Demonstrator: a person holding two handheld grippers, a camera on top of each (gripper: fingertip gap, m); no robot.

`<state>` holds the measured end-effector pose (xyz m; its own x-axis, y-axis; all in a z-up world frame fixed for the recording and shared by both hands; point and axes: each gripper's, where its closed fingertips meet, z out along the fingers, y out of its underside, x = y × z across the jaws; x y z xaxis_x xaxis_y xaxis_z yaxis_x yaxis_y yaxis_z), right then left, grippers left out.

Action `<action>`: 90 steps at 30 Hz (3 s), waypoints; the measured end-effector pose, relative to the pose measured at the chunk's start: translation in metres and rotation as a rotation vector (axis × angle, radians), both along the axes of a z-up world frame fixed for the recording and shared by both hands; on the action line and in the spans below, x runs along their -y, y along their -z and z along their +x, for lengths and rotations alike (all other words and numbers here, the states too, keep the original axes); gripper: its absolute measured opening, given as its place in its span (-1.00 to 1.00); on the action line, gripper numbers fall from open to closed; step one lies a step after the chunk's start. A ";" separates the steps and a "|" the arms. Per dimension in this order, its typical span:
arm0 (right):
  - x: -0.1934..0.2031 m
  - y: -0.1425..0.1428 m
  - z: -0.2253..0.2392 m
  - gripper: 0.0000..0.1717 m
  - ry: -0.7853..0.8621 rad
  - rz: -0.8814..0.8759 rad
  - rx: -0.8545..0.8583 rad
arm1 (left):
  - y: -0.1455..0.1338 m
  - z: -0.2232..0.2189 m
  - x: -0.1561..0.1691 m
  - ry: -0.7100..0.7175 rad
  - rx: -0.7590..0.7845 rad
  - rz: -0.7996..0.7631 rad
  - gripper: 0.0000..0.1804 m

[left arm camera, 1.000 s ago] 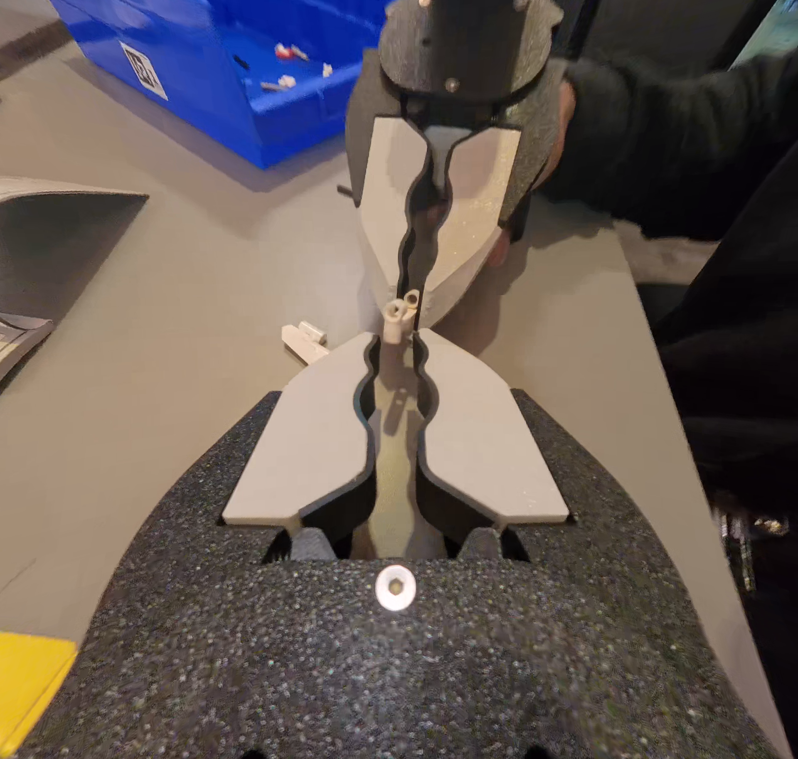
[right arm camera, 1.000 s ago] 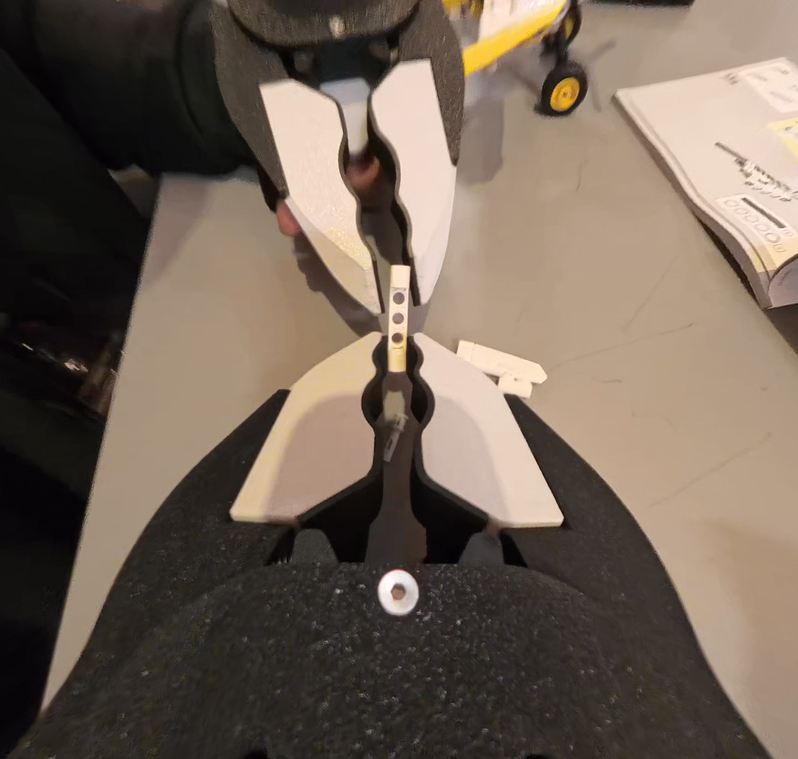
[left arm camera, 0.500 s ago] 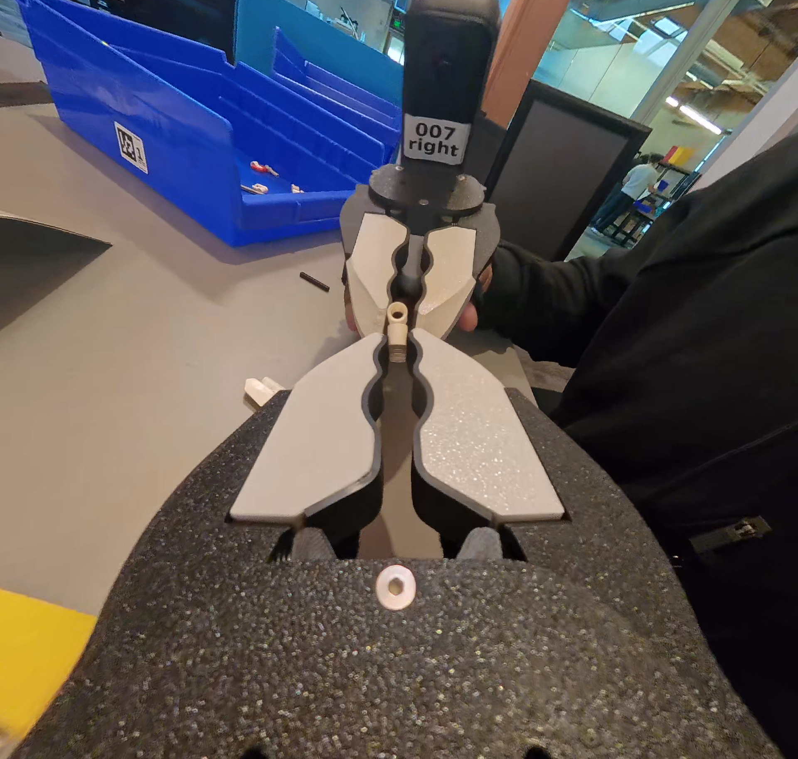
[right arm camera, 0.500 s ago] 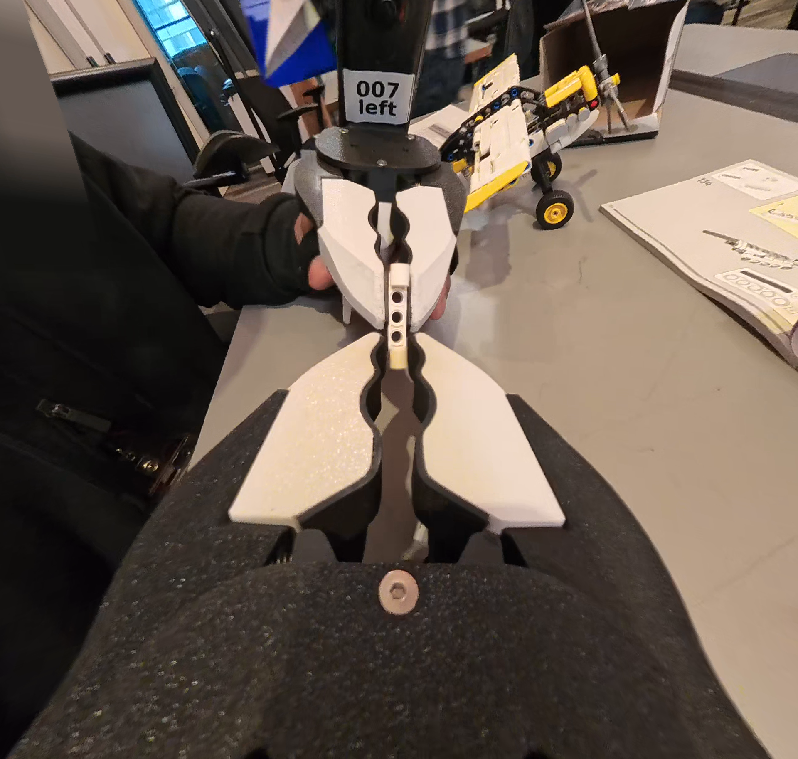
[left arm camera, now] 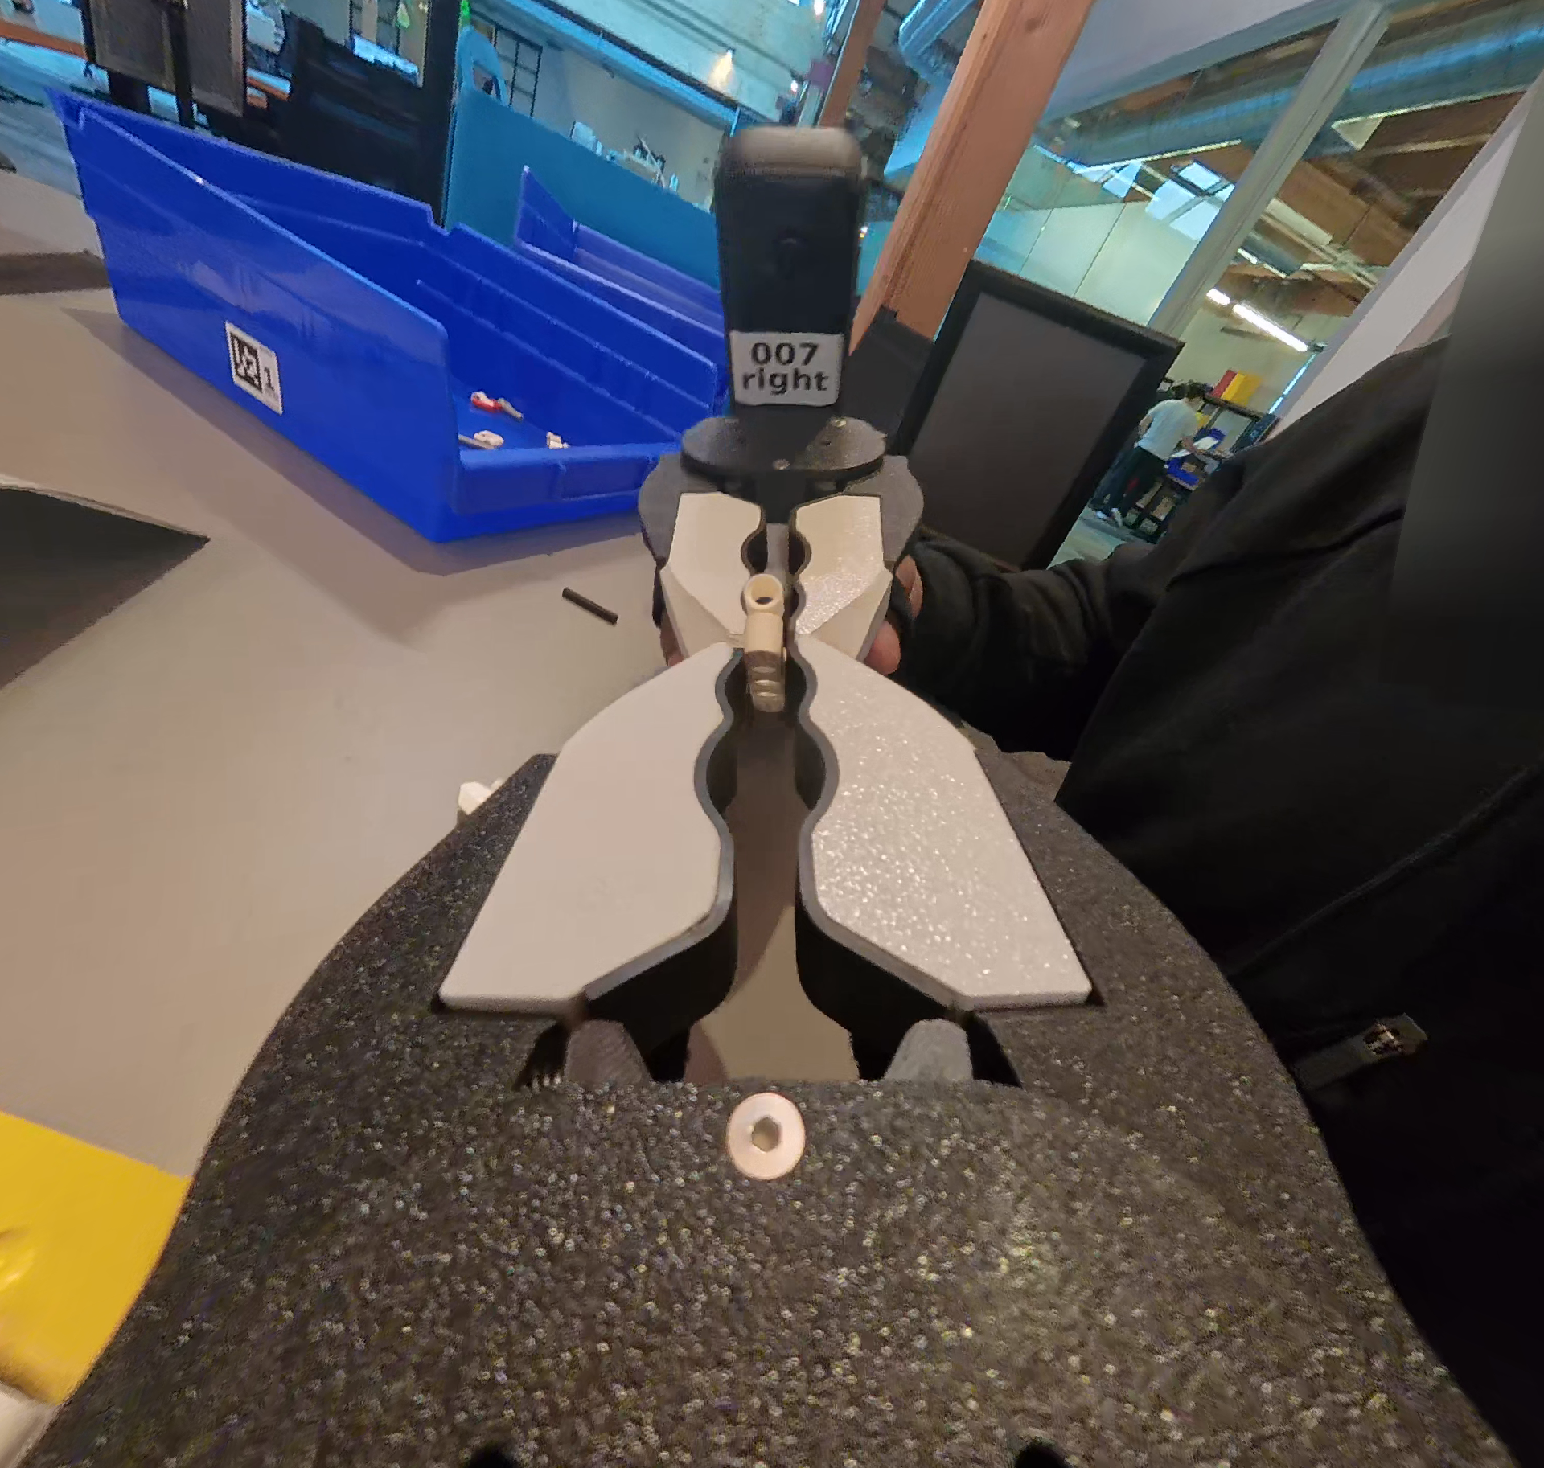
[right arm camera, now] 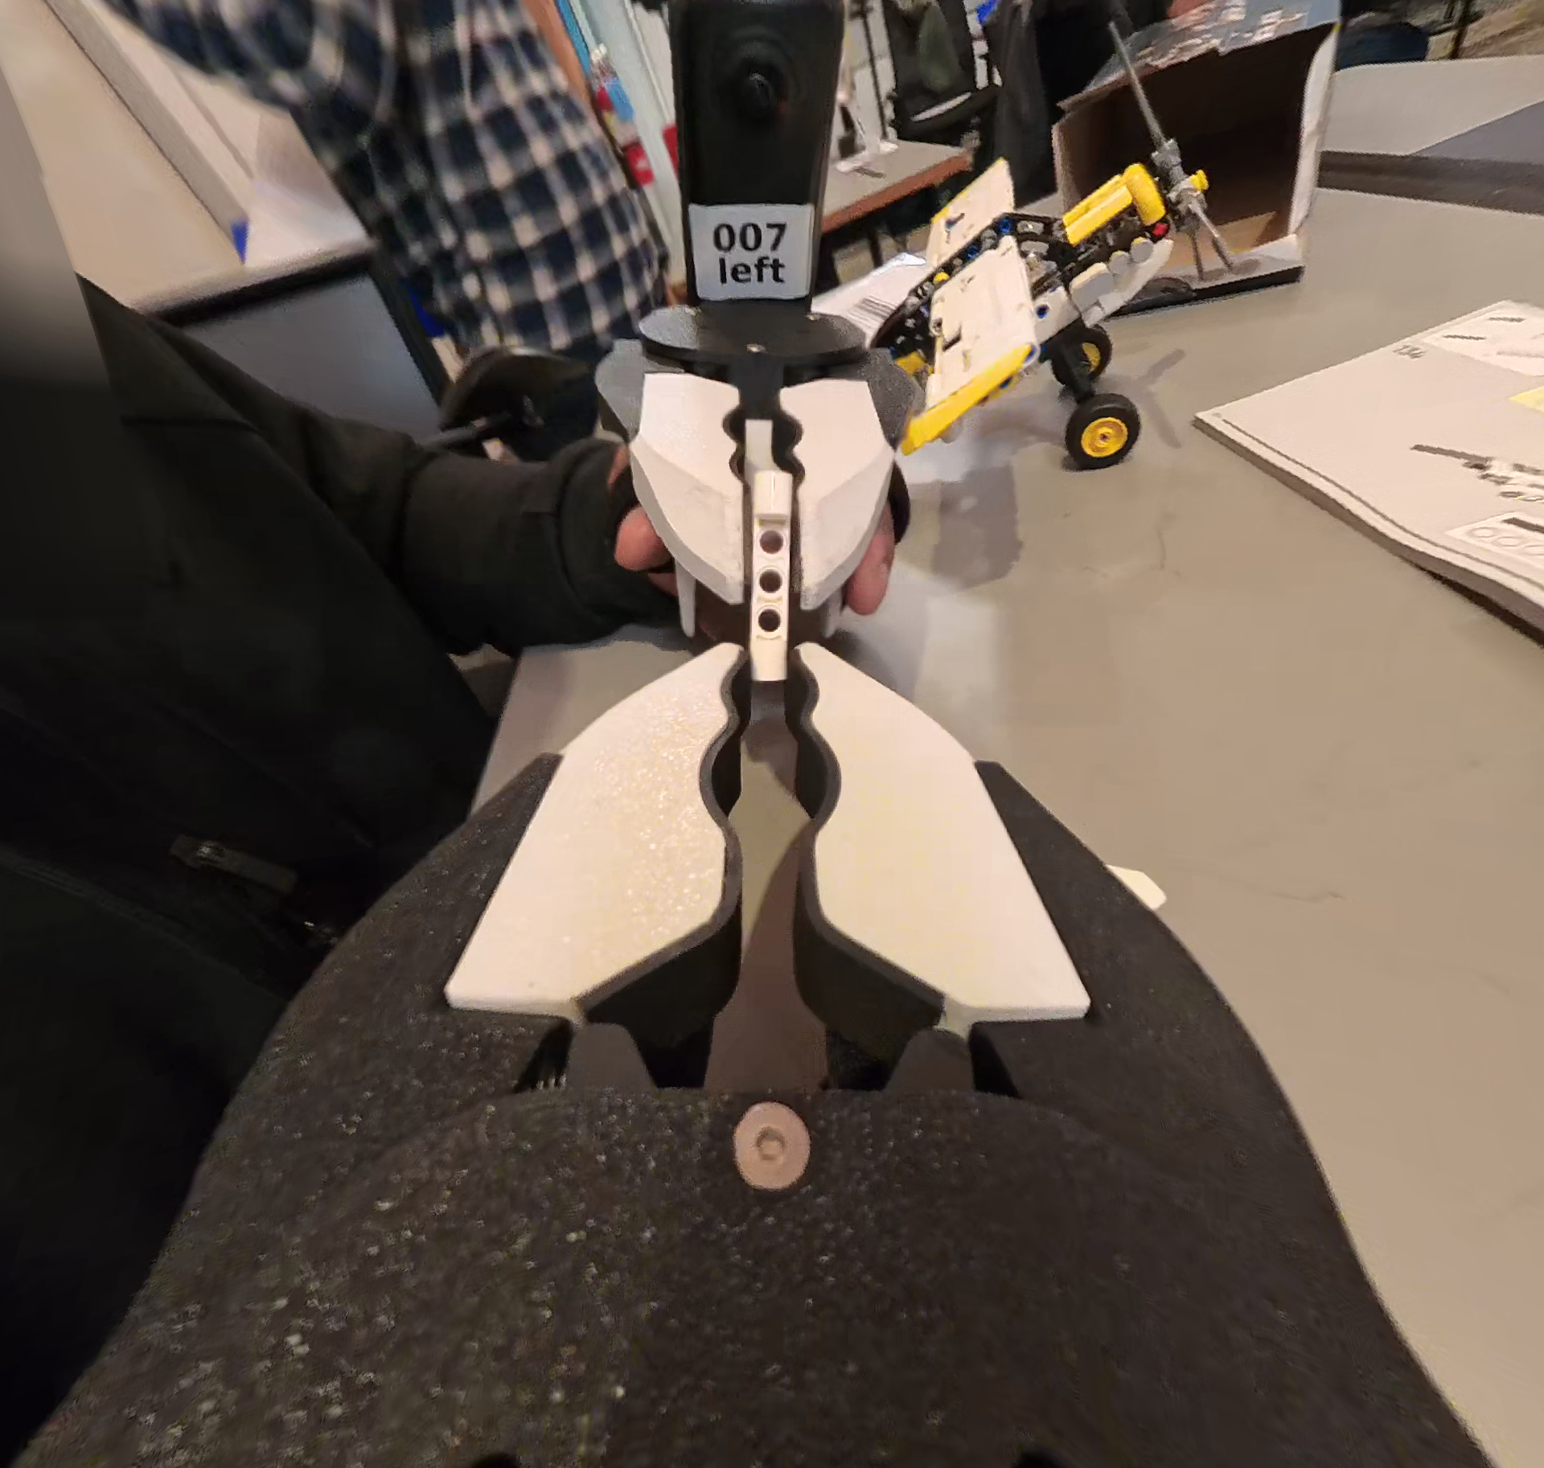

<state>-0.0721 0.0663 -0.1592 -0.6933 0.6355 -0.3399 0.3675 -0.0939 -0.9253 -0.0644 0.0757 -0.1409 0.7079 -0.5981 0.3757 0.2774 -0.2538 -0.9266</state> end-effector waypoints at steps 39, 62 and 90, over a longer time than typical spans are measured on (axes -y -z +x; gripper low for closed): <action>-0.024 -0.004 -0.028 -0.91 0.484 0.471 -0.259 | -0.007 -0.030 -0.018 -0.258 0.200 -0.009 -0.88; -0.015 -0.018 -0.020 -0.91 0.246 -0.001 -0.112 | -0.017 -0.023 -0.013 -0.175 0.263 0.039 -0.87; -0.006 -0.019 -0.010 -0.91 0.097 -0.187 -0.031 | -0.020 -0.011 -0.012 -0.141 0.231 0.120 -0.90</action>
<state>-0.0822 0.0719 -0.1404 -0.6440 0.6275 -0.4377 0.3199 -0.2988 -0.8991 -0.0758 0.0874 -0.1205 0.6910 -0.5501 0.4689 0.5090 -0.0903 -0.8560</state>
